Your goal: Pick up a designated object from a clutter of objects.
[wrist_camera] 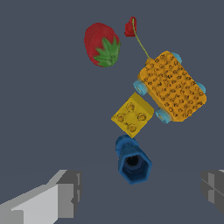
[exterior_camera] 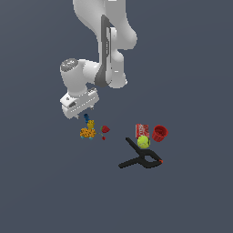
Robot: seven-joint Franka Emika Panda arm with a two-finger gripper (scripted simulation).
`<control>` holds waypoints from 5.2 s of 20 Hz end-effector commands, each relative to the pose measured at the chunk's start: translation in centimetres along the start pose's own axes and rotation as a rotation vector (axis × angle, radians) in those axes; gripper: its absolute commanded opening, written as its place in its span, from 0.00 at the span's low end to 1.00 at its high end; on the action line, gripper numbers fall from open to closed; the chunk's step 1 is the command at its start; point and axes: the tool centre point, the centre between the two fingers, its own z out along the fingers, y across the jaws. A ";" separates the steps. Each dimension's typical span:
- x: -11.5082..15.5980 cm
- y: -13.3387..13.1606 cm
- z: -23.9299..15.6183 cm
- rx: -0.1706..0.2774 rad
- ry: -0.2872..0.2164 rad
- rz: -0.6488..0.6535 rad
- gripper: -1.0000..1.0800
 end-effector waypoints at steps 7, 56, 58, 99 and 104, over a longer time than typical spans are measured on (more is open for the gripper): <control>-0.1 -0.1 2.3 0.000 -0.001 -0.001 0.96; 13.3 -0.9 -7.0 -0.003 -0.005 -0.001 0.00; 15.2 -1.1 -8.6 -0.003 -0.005 -0.001 0.00; 38.5 -1.6 -28.5 0.000 0.000 -0.003 0.00; 39.0 -1.5 -28.9 0.000 0.000 -0.003 0.00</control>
